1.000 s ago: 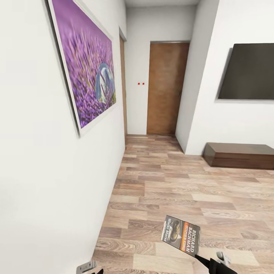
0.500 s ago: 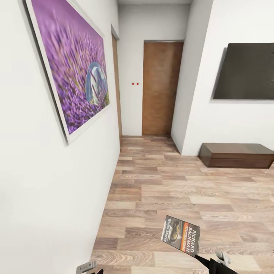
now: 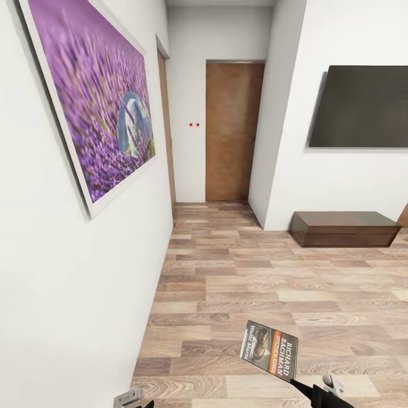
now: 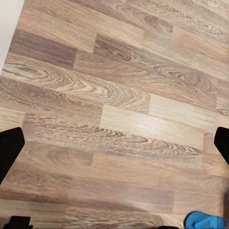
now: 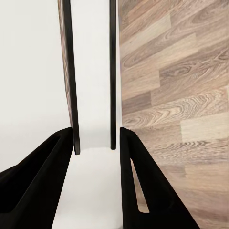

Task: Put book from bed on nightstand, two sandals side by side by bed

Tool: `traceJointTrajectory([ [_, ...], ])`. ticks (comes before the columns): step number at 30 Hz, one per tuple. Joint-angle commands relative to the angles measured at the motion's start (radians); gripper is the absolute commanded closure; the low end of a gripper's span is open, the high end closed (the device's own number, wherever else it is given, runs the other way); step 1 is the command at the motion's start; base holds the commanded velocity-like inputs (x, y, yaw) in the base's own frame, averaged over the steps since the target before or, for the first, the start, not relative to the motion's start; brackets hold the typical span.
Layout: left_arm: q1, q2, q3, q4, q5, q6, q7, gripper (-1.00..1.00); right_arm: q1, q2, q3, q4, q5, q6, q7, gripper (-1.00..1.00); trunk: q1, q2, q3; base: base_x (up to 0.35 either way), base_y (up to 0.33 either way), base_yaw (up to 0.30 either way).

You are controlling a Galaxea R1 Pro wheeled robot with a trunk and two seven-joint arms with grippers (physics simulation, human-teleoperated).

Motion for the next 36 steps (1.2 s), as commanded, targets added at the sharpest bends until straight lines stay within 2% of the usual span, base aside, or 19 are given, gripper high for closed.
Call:
traceJointTrajectory([
  [1, -0.001, 0.000, 0.001, 0.002, 0.010, -0.001, -0.007, -1.00, -0.001, 0.000, -0.008, 0.000, 0.000, 0.010, 0.004, 1.00, 0.001, -0.001, -0.002, 0.185, 0.000, -0.006],
  [36, -0.001, 0.000, 0.001, 0.002, 0.010, -0.001, -0.007, -1.00, -0.001, 0.000, -0.008, 0.000, 0.000, 0.011, 0.004, 1.00, 0.001, -0.001, -0.002, 0.320, 0.000, 0.000],
])
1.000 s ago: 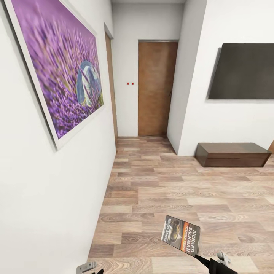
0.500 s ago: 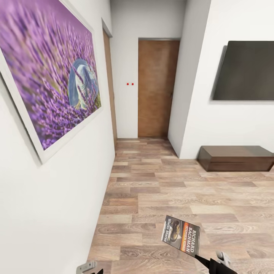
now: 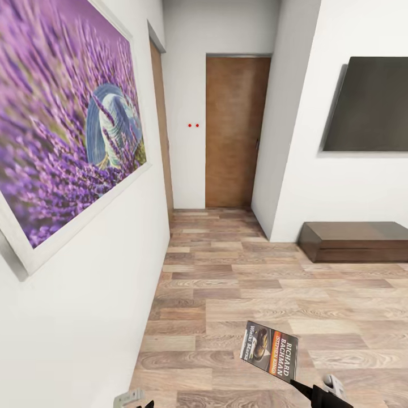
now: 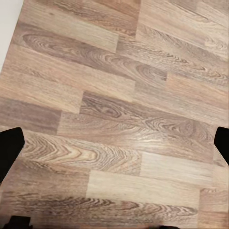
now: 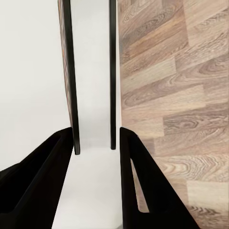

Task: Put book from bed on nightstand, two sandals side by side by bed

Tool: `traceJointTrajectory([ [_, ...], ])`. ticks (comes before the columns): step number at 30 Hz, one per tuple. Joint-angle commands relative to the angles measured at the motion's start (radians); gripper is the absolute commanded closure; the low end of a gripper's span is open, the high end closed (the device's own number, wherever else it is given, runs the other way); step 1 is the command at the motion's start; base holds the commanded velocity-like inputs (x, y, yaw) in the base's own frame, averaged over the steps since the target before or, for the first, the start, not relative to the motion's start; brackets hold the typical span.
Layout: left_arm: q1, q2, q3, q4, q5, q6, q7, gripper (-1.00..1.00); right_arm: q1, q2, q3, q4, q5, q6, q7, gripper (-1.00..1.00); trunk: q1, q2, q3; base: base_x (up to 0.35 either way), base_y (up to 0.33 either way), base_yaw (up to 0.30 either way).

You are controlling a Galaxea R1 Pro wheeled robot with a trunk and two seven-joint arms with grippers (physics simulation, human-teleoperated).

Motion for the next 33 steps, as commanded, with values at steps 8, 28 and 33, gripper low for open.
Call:
traceJointTrajectory([
  [8, -0.001, 0.000, 0.001, 0.002, 0.010, -0.001, -0.007, -1.00, -0.001, 0.000, -0.010, 0.000, -0.001, 0.011, 0.004, 1.00, 0.001, -0.001, -0.002, 0.331, -0.020, 0.000],
  [28, -0.001, 0.000, 0.001, 0.002, 0.010, -0.001, -0.007, -1.00, -0.001, 0.000, -0.010, 0.000, -0.001, 0.011, 0.005, 1.00, 0.001, -0.001, -0.002, 0.313, -0.088, 0.000],
  [33, -0.001, 0.000, 0.001, 0.002, 0.010, -0.001, -0.007, -1.00, -0.001, 0.000, -0.010, 0.000, -0.001, 0.010, 0.006, 1.00, 0.001, -0.001, -0.002, 0.306, -0.112, 0.000],
])
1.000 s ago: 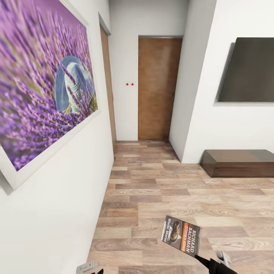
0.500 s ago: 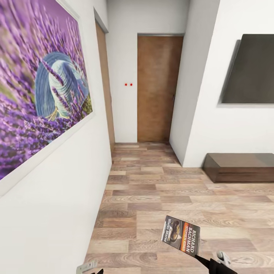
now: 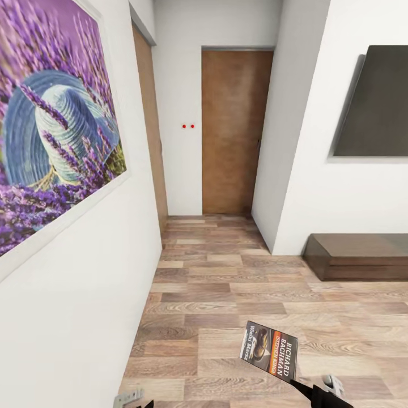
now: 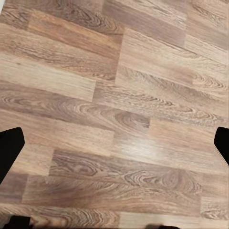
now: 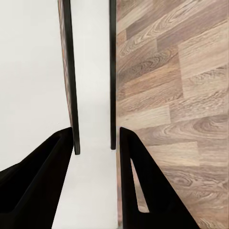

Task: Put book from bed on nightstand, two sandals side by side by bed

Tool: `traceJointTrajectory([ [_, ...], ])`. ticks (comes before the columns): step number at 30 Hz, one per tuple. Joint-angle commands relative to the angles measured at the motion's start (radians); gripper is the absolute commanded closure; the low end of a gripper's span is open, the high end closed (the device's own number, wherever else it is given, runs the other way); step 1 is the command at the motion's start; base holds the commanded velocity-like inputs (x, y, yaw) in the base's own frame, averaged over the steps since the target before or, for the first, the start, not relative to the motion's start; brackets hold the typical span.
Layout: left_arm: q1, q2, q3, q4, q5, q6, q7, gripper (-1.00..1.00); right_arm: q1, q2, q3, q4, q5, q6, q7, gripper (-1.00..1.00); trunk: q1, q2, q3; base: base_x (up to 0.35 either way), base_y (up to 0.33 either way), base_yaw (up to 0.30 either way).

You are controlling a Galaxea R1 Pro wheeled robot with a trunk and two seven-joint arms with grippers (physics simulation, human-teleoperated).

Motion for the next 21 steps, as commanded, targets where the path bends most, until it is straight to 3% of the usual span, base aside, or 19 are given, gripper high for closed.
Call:
traceJointTrajectory([
  [1, -0.001, 0.000, 0.001, 0.002, 0.010, -0.001, -0.007, -1.00, -0.001, 0.000, -0.010, 0.000, -0.002, 0.011, 0.004, 1.00, 0.001, -0.001, -0.002, 0.299, -0.112, 0.000],
  [9, -0.001, 0.000, 0.000, 0.002, 0.010, -0.001, -0.007, -1.00, -0.001, 0.000, -0.010, 0.000, -0.002, 0.011, 0.006, 1.00, 0.001, -0.001, -0.002, 0.295, -0.111, -0.038],
  [21, -0.001, 0.000, 0.000, 0.002, 0.010, -0.001, -0.007, -1.00, -0.001, 0.000, -0.010, 0.000, -0.002, 0.011, 0.006, 1.00, 0.001, -0.001, -0.002, 0.294, -0.111, -0.149],
])
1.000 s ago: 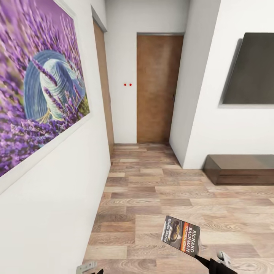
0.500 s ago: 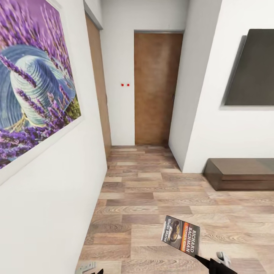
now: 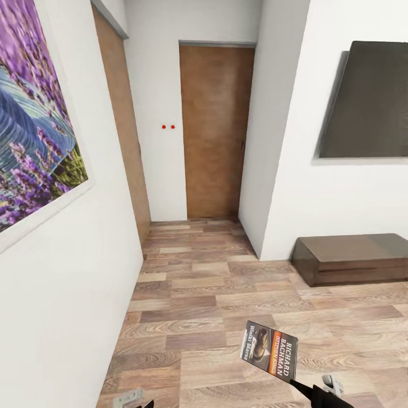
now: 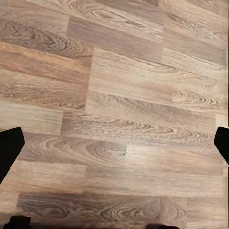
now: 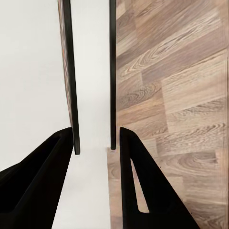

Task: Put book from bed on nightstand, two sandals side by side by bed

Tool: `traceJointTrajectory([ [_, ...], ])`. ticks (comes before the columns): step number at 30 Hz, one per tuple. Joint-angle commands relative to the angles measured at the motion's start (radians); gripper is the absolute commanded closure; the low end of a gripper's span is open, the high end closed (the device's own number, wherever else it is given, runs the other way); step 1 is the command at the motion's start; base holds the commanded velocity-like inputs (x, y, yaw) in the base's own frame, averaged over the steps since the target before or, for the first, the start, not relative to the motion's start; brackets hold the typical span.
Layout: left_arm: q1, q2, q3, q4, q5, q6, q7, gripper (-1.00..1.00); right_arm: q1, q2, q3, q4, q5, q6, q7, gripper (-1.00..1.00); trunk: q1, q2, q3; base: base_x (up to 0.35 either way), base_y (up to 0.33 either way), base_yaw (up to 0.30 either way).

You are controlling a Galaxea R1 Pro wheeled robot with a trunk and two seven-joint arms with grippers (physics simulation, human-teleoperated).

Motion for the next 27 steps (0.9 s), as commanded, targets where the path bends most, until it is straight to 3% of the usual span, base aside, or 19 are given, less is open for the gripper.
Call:
traceJointTrajectory([
  [1, -0.001, 0.000, 0.001, 0.001, 0.010, -0.001, -0.007, -1.00, -0.001, 0.000, -0.010, 0.000, -0.002, 0.011, 0.004, 1.00, 0.001, -0.001, -0.002, 0.271, -0.104, -0.187],
  [7, -0.001, 0.000, 0.001, 0.001, 0.010, -0.001, -0.007, -1.00, -0.001, 0.000, -0.010, 0.000, -0.002, 0.011, 0.004, 1.00, 0.001, -0.001, -0.002, 0.149, -0.041, -0.200],
  [27, -0.001, 0.000, 0.001, 0.001, 0.010, -0.001, -0.007, -1.00, -0.001, 0.000, -0.010, 0.000, -0.002, 0.011, 0.003, 1.00, 0.001, -0.001, -0.002, 0.007, -0.001, -0.211],
])
